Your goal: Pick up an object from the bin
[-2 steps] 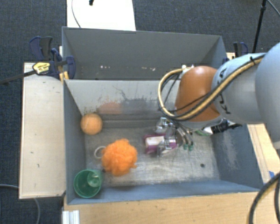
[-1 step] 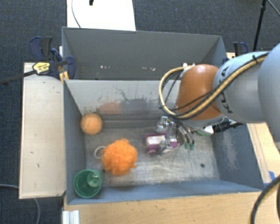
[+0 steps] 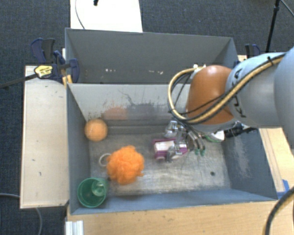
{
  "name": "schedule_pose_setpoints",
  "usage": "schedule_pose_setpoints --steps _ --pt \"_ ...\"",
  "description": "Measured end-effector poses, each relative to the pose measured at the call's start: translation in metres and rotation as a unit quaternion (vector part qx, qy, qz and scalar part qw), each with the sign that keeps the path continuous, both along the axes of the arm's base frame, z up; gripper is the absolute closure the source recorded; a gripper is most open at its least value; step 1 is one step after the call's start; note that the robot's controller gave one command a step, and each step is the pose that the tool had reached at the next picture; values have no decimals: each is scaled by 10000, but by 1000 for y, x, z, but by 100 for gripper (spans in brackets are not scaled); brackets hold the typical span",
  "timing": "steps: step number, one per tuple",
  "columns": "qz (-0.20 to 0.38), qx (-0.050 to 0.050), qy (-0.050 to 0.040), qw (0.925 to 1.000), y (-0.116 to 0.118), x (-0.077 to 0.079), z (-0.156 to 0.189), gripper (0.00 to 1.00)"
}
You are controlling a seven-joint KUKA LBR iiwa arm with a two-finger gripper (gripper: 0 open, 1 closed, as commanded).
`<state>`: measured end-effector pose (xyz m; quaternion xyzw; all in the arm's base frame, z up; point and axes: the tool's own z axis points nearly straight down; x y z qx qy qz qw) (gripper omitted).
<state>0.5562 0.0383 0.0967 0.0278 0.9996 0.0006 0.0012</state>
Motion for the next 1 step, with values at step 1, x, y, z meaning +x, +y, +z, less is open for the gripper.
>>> schedule_pose_setpoints --steps 1 --pt "2 -3 31 10000 0 -1 11 100"
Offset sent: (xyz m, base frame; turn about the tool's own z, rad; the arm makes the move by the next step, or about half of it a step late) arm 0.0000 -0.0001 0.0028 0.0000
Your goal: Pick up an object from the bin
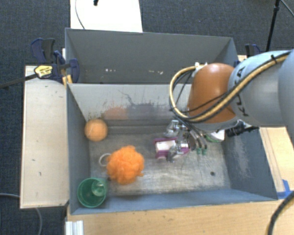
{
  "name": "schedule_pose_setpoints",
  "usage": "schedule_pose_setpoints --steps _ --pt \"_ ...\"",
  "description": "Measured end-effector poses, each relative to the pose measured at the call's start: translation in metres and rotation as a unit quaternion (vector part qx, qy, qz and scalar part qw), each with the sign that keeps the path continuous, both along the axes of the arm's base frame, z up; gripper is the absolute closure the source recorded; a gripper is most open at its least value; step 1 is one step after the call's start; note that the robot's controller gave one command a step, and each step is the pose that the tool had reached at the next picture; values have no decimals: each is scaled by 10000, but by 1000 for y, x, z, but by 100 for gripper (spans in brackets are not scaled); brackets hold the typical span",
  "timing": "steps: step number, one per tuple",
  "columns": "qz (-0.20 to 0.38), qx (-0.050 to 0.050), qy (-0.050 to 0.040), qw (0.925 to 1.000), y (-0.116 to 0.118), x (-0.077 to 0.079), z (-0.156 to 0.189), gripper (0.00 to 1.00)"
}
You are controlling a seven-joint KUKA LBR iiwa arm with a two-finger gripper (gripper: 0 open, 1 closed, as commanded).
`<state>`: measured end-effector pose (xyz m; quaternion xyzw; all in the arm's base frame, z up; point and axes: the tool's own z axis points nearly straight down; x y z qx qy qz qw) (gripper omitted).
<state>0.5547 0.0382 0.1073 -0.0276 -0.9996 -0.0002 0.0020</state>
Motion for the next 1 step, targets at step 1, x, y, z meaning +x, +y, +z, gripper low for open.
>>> schedule_pose_setpoints --steps 1 --pt "1 0 2 10000 0 0 18 100"
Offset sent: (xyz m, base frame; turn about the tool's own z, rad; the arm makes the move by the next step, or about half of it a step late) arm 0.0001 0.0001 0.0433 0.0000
